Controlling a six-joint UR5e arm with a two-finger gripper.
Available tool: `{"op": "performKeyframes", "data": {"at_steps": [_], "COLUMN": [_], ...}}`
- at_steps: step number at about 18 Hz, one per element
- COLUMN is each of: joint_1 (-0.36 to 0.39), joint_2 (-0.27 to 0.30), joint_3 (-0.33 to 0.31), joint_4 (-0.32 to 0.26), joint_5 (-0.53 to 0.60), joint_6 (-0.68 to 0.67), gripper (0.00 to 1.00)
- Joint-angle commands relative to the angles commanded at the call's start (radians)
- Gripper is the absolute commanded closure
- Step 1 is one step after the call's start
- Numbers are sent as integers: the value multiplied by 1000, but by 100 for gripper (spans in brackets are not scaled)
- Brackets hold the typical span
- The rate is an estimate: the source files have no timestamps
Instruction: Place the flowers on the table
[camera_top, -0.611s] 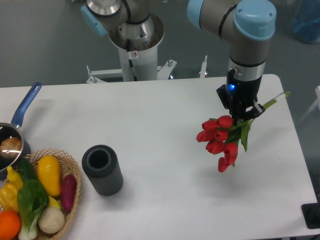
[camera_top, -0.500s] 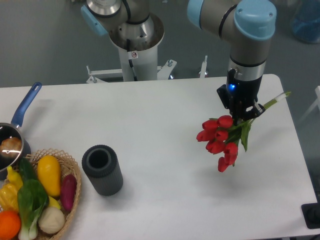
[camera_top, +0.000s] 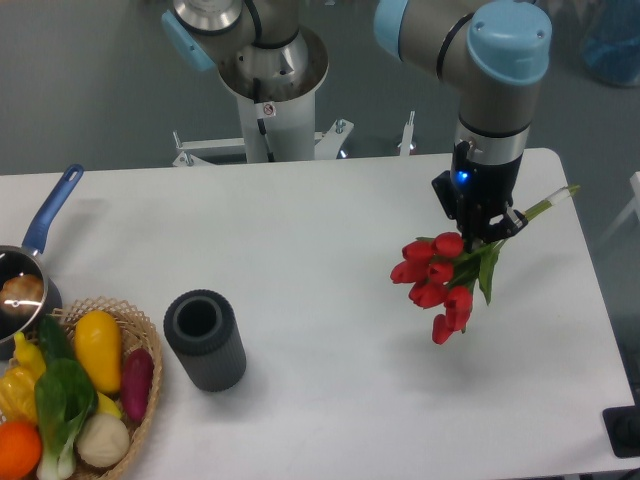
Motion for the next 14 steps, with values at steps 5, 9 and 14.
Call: {"op": "performKeyframes", "data": {"at_steps": [5,9,14], "joint_1": [-5,-8,-17], "joint_2": [-5,-18,-21], "joint_3": [-26,-38,-107], "joint_4": [5,5,17], "joint_5": [-2,-6,-9], "joint_6": [-2,-3,0], "gripper": [100,84,1]}}
